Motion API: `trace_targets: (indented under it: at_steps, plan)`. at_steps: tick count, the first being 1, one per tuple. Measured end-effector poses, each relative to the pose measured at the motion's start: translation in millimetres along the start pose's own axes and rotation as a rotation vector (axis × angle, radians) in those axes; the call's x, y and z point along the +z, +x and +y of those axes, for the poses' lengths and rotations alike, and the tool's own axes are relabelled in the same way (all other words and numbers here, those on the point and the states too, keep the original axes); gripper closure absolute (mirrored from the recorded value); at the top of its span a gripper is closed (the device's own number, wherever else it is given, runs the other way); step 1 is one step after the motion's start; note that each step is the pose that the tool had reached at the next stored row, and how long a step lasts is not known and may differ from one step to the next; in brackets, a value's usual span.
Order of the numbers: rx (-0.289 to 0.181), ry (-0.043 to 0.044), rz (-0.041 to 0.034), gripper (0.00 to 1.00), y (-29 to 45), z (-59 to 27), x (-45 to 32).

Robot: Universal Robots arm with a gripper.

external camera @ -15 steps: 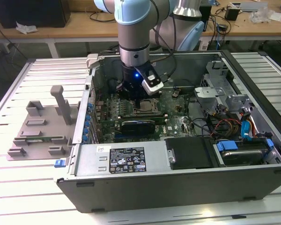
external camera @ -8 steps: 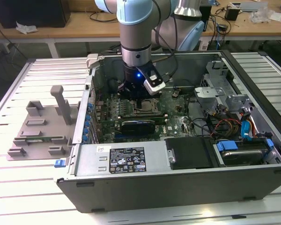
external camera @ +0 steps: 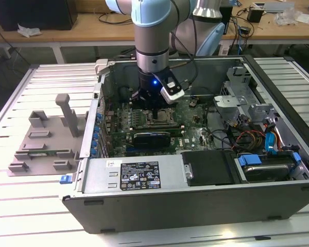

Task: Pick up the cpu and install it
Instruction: 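Close the cpu cover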

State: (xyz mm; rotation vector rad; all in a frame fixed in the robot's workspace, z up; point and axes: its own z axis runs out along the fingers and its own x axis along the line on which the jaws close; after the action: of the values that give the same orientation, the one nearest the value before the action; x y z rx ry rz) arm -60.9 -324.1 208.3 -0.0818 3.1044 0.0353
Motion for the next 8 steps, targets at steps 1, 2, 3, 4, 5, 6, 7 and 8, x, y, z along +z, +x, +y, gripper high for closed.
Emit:
trace_targets:
  at_steps: [1,2,3,4,5,6,7,8]
  plan:
    - [0.000,0.0001,0.0001,0.89,0.0,0.0,-1.6]
    - [0.000,0.0002,0.0001,0.89,-0.1,0.1,-4.7]
    - [0.000,0.0000,0.0000,0.89,-0.2,0.2,-6.5]
    - [0.000,-0.0001,-0.0001,0.89,-0.3,0.2,-7.5]
    - [0.000,0.0000,-0.0001,0.89,-0.3,0.2,-9.2]
    - [0.000,-0.0001,-0.0002,0.89,-0.4,0.3,-12.4]
    - [0.000,0.0000,-0.0002,0.89,-0.6,0.4,-14.8]
    - [0.000,0.0001,-0.0002,0.89,-0.6,0.4,-17.7]
